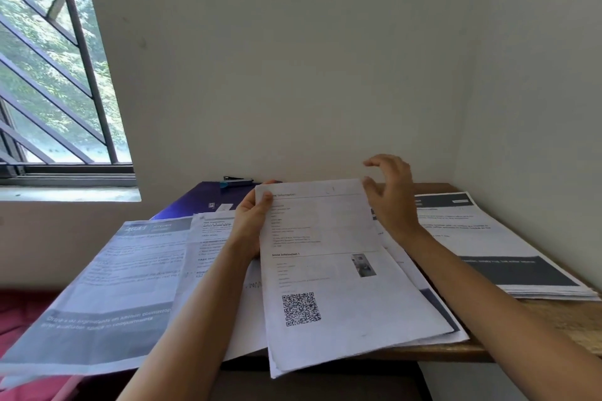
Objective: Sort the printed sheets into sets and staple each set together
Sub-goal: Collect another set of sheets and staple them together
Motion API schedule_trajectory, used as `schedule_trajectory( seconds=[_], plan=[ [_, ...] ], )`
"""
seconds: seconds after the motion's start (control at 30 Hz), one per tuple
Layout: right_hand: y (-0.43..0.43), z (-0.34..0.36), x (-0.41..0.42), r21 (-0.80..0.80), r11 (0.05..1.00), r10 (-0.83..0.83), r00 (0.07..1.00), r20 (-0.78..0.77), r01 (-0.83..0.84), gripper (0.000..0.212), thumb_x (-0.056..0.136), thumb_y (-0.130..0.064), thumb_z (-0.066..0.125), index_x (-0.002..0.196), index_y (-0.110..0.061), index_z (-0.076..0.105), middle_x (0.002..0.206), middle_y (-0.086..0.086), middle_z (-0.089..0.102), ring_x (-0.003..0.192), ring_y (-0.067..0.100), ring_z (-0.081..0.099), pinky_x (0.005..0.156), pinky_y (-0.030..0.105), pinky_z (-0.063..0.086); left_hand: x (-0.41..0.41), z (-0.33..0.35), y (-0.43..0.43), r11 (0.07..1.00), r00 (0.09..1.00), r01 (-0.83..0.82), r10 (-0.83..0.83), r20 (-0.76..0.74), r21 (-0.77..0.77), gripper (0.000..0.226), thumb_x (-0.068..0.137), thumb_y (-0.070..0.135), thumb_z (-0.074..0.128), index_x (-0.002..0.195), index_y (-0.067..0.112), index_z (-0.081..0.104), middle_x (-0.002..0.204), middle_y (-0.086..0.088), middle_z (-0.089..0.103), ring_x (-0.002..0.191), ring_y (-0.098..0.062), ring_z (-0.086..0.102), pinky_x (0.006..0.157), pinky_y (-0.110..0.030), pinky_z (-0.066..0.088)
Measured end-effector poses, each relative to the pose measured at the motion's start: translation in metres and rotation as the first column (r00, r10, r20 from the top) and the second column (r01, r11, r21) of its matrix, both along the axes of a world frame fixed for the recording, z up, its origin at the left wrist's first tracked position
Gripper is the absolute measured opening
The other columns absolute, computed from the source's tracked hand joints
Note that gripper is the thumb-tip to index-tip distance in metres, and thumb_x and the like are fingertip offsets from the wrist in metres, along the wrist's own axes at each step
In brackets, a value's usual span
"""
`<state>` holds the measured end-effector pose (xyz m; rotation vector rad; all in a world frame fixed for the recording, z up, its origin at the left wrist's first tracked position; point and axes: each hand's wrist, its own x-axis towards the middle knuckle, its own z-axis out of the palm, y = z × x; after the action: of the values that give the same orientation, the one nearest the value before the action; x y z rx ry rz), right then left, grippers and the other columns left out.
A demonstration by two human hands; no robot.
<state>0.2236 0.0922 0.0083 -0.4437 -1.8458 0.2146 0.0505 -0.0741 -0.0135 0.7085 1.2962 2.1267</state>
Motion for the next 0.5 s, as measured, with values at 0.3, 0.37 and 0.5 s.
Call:
schedule_trajectory(
  seconds=[0.3, 0.37, 0.5],
  plan=[
    [-0.057, 0.023, -0.077, 0.036, 0.929, 0.313, 0.836, 0.451, -0.368, 0.025, 0.088, -0.013, 0.062, 0.113, -0.011, 0.066, 0.118, 0.004, 0.062, 0.114, 0.017, 0.049, 0.096, 0.022, 0.031, 0.000, -0.002, -0.001, 1.000, 0.997, -0.009, 0.008, -0.074, -0.005, 0.017, 0.093, 0.015, 0.063, 0.107, 0.021, 0.068, 0.097, -0.011, 0.069, 0.084, -0.023, 0.064, 0.076, -0.040, 0.057],
    [-0.060, 0.019, -0.089, -0.004, 0.921, 0.355, 0.834, 0.423, -0.390, 0.023, 0.088, -0.011, 0.061, 0.110, -0.012, 0.068, 0.114, 0.004, 0.064, 0.109, 0.017, 0.052, 0.094, 0.020, 0.034, 0.001, -0.003, -0.001, 1.000, 0.997, -0.010, 0.009, -0.081, -0.008, 0.022, 0.089, 0.019, 0.068, 0.111, 0.015, 0.067, 0.097, -0.013, 0.069, 0.084, -0.024, 0.065, 0.074, -0.039, 0.057],
    [-0.061, 0.016, -0.100, -0.111, 0.905, 0.424, 0.842, 0.333, -0.412, 0.028, 0.084, 0.003, 0.056, 0.103, -0.011, 0.071, 0.107, 0.004, 0.067, 0.100, 0.016, 0.057, 0.089, 0.013, 0.039, 0.002, -0.002, 0.000, 1.000, 0.997, 0.001, -0.002, -0.079, -0.004, 0.022, 0.090, 0.019, 0.066, 0.111, 0.011, 0.066, 0.092, -0.012, 0.069, 0.079, -0.022, 0.066, 0.067, -0.034, 0.058]
  ],
)
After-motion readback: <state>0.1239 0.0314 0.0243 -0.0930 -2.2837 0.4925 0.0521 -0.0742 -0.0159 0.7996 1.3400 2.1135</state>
